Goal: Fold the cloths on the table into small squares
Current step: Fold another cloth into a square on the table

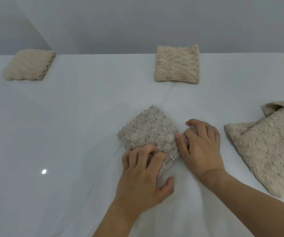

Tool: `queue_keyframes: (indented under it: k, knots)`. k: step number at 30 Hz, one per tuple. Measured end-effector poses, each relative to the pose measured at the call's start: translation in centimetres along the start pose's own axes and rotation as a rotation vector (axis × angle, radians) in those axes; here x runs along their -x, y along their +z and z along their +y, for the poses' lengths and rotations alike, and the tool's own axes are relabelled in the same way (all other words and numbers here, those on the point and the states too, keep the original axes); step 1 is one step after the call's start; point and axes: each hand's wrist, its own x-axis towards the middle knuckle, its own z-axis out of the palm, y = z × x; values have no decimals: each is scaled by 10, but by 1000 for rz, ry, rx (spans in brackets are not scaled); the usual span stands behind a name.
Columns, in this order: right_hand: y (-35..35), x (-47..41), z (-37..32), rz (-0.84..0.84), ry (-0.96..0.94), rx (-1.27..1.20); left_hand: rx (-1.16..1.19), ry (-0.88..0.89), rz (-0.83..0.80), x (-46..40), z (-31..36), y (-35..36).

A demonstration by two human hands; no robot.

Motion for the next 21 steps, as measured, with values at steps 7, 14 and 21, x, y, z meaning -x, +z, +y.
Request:
queue_keyframes:
  k: [7,14,21]
  knots:
    - [2,0,-1,27,-5,42,-64,-95,-51,-5,2,0]
    - [3,0,0,44,-8,45,-132,-151,-72,-6,2,1]
    - [3,1,0,41,-3,44,16,-182,-62,-7,-1,3]
